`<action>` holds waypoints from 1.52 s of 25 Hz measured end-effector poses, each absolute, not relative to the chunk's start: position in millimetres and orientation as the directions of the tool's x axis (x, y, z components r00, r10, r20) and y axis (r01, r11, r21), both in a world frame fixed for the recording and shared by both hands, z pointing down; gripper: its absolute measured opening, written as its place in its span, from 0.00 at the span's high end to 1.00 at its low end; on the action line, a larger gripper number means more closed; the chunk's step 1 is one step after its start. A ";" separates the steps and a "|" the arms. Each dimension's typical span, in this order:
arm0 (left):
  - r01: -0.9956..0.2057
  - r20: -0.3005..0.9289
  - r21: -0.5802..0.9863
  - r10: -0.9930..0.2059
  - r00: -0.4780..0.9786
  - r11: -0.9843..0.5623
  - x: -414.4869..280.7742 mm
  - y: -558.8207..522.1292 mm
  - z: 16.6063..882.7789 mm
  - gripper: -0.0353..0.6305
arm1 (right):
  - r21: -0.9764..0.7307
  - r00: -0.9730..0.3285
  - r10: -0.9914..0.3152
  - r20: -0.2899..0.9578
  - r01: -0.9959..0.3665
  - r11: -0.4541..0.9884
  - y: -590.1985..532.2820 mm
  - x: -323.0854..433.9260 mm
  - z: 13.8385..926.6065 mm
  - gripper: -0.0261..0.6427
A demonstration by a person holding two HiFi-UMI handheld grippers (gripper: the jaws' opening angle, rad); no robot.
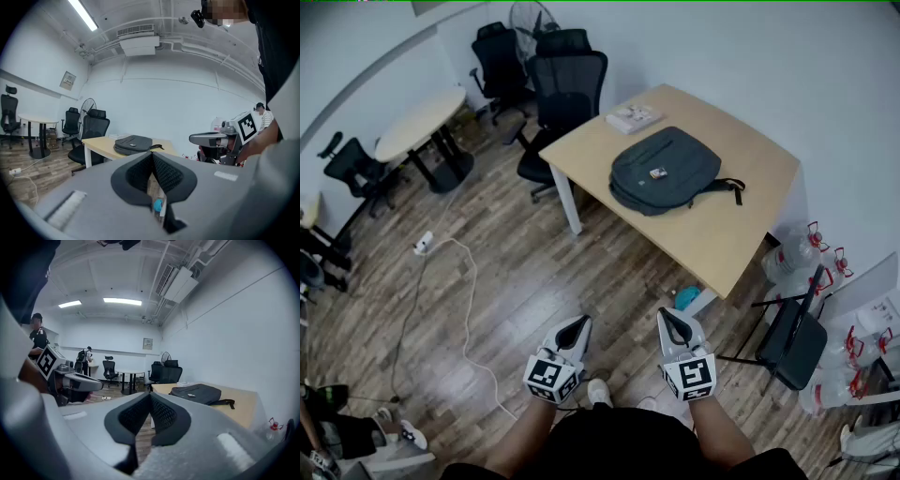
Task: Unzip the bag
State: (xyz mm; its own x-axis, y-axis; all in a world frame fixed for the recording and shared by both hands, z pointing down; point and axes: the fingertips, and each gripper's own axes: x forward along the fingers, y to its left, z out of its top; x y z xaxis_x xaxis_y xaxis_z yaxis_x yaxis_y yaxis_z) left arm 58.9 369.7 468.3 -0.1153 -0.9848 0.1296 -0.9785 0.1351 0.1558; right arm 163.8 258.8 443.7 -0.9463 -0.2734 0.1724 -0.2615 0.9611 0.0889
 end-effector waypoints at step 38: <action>-0.988 0.142 0.155 -0.990 0.015 0.007 -44.0 291.3 487.4 0.92 | 0.076 -0.918 -0.330 0.219 -0.321 0.944 182.2 54.1 467.9 0.96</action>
State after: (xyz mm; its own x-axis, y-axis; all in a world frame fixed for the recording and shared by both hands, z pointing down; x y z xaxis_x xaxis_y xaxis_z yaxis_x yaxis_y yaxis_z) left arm -44.0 291.3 487.4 0.0153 -0.9897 0.1423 -0.9879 0.0071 0.1552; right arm 54.1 182.2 467.9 -0.9185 -0.3295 0.2186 -0.3206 0.9441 0.0760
